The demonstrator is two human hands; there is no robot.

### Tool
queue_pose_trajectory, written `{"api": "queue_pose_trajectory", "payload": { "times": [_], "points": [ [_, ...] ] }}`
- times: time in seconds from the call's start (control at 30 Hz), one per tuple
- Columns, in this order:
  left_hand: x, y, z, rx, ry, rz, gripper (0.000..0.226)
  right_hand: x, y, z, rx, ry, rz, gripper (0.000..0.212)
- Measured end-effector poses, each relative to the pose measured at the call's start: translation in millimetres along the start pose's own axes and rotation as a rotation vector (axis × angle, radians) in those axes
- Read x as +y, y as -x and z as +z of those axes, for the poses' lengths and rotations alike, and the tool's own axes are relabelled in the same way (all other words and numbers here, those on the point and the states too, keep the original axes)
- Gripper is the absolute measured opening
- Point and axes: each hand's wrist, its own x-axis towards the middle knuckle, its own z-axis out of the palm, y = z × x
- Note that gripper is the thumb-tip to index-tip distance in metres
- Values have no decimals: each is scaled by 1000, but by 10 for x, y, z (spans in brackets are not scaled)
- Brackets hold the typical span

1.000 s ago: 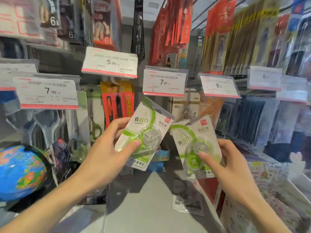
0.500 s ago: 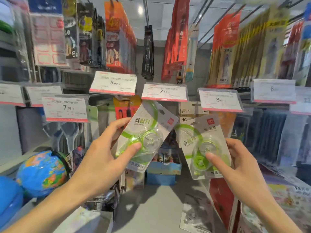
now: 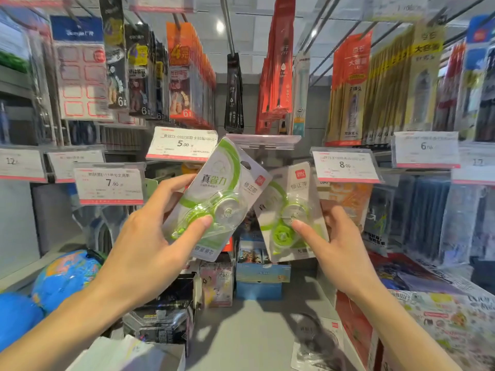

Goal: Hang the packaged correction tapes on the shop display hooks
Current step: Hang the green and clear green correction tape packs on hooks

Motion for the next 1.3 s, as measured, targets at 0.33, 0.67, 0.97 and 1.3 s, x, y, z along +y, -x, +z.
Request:
{"api": "queue_pose_trajectory", "payload": {
  "times": [0.33,0.67,0.97,1.3],
  "points": [
    [-7,-15,-30,-29,3,-33,55,-24,-241,203,-30,-6,126,74],
    [-28,-37,-36,-37,-20,-5,55,-25,-334,252,-87,-75,20,26],
    [-112,51,12,-87,-8,-49,53,70,-382,433,-3,-50,-5,56],
    [-414,102,81,-131,54,-234,47,291,-645,772,-35,80,136,67]
  ]
}}
